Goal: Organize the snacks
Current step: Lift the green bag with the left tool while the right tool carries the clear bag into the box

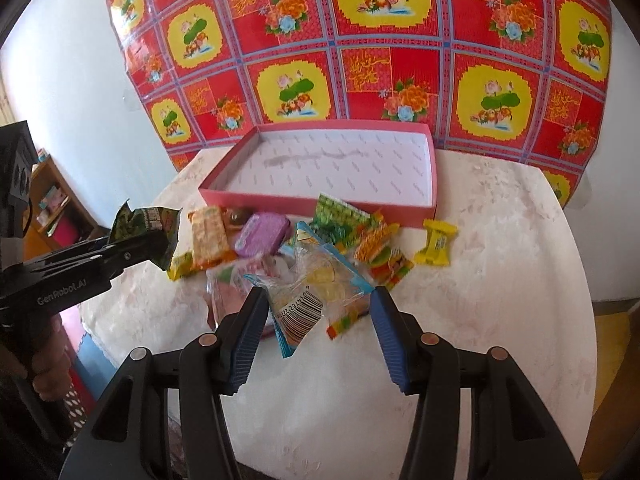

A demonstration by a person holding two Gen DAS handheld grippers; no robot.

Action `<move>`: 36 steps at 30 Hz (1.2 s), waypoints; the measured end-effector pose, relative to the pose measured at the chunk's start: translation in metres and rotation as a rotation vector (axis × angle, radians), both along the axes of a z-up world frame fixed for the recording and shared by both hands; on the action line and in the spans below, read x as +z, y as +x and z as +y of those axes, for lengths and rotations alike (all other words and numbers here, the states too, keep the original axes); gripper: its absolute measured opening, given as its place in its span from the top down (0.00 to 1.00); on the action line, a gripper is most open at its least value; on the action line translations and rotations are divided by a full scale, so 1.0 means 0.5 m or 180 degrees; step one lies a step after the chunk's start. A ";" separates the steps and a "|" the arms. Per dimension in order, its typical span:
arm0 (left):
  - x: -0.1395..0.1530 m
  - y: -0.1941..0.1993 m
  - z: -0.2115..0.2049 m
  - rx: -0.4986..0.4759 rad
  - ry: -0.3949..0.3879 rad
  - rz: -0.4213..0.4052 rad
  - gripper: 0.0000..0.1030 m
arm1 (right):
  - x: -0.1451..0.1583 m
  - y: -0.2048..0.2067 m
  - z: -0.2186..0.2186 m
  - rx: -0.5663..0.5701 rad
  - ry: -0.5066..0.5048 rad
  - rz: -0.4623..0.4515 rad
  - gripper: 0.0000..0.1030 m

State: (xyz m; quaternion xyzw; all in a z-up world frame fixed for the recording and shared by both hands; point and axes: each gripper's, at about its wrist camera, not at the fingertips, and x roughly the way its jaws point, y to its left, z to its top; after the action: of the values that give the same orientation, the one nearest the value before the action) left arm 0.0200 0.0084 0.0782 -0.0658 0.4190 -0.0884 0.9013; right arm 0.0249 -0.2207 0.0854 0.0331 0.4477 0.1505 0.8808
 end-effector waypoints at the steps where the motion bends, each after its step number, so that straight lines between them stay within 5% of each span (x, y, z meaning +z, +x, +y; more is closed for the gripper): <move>1: 0.002 0.007 -0.001 0.0004 0.0003 -0.0002 0.68 | 0.003 0.007 -0.001 -0.0001 0.0001 -0.0002 0.47; 19: 0.037 0.144 -0.047 -0.0012 0.0141 -0.0041 0.68 | 0.023 0.140 -0.036 -0.0076 0.0130 0.0024 0.47; 36: -0.004 0.270 -0.079 0.0015 0.0246 0.0088 0.68 | -0.003 0.263 -0.058 -0.0137 0.0137 0.0088 0.47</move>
State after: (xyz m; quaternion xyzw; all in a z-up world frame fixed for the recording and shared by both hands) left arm 0.1549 -0.0311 0.0764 -0.0332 0.4343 -0.0692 0.8975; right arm 0.1565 -0.2498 0.0841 0.0639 0.4557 0.1406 0.8766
